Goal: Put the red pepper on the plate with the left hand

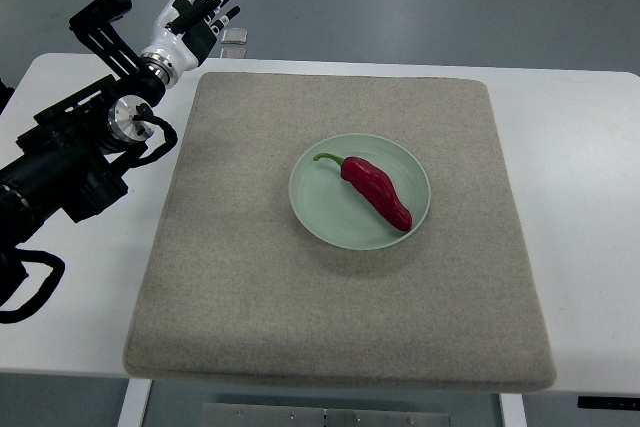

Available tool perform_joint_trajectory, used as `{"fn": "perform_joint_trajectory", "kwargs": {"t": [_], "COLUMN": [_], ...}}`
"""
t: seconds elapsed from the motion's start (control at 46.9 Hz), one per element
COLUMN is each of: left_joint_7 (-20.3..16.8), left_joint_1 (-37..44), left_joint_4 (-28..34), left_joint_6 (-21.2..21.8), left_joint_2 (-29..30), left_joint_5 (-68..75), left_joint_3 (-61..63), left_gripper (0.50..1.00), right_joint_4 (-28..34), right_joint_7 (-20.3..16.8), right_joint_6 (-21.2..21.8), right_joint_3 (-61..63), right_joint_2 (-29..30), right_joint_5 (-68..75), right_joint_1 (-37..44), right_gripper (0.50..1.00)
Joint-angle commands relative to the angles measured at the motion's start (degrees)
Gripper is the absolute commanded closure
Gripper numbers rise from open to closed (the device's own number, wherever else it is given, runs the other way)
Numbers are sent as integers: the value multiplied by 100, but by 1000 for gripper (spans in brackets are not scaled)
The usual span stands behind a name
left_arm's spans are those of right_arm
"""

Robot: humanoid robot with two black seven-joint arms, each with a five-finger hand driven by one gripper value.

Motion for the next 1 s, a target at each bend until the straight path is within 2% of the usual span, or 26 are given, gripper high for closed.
{"fn": "perform_joint_trajectory", "kwargs": {"t": [0.0, 0.213, 0.981], "left_joint_7": [-6, -6, -32], "left_joint_1": [39, 153, 162], "left_joint_4": [0, 131, 167], "left_joint_6": [-94, -533, -446], "left_joint_2": [-38, -135, -56], "left_joint_5": [0, 0, 9], "left_joint_3": [-49, -57, -145], "left_gripper": [508, 508, 508], "right_joint_4": [0, 0, 0], "right_joint_7": [0, 0, 0], "right_joint_6": [0, 0, 0], "right_joint_3": [0, 0, 0], "right_joint_2": [0, 0, 0], "right_joint_5": [0, 0, 0], "right_joint_1": [-1, -1, -1], "right_gripper": [572, 572, 572]}}
